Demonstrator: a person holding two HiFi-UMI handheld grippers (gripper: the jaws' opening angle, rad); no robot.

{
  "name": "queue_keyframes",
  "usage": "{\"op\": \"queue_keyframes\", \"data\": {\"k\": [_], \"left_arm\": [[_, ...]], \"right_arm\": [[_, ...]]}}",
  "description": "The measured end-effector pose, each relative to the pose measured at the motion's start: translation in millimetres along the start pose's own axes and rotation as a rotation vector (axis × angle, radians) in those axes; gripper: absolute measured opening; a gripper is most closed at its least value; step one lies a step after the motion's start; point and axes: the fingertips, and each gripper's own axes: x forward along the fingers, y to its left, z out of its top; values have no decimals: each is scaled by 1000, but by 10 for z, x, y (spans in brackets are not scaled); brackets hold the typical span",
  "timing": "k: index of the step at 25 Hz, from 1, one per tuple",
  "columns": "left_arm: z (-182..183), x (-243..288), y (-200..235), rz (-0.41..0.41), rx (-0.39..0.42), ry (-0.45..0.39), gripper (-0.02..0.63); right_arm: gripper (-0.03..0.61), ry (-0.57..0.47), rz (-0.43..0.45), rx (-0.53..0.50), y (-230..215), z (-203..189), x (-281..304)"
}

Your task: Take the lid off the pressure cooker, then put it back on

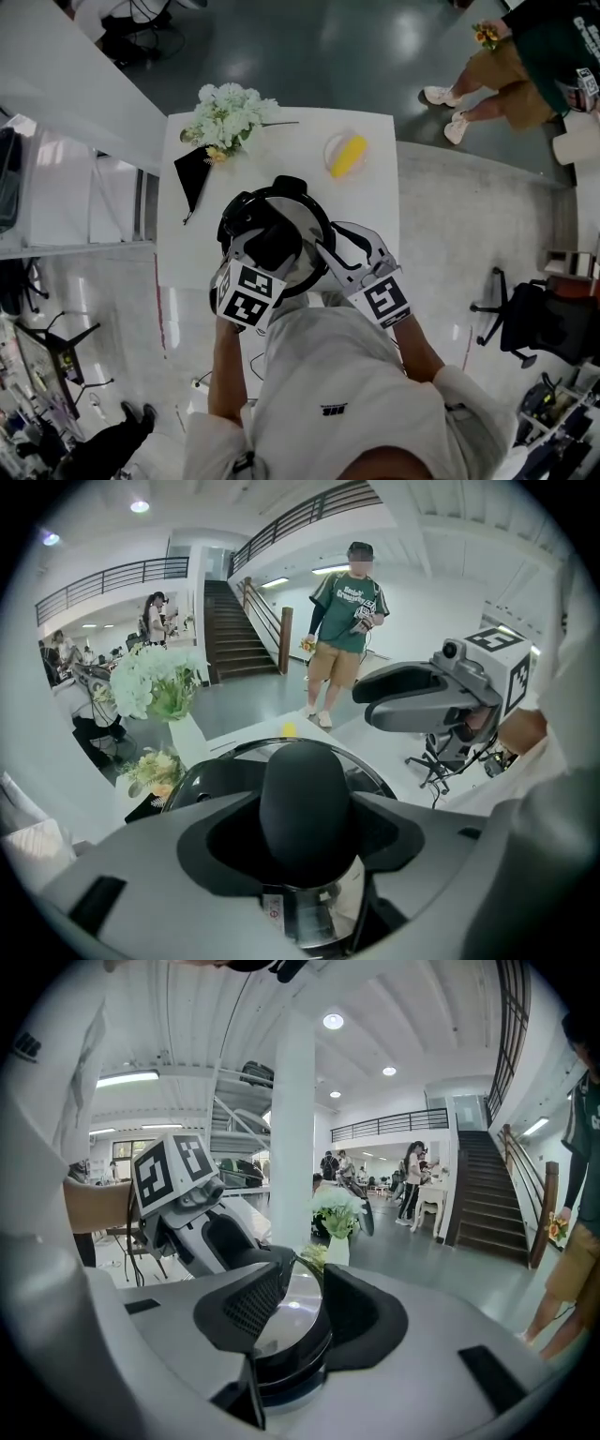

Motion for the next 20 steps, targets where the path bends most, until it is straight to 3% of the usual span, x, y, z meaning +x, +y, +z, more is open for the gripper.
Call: {"op": "queue_keyframes", "data": {"k": [9,20], "left_arm": [[21,13,-4,63,-63,-26,287],[24,-9,42,223,-245,-68,287]], "right_arm": [[150,9,48,-15,-14,-52,13],[150,-15,109,-49,-50,-99,34]]}}
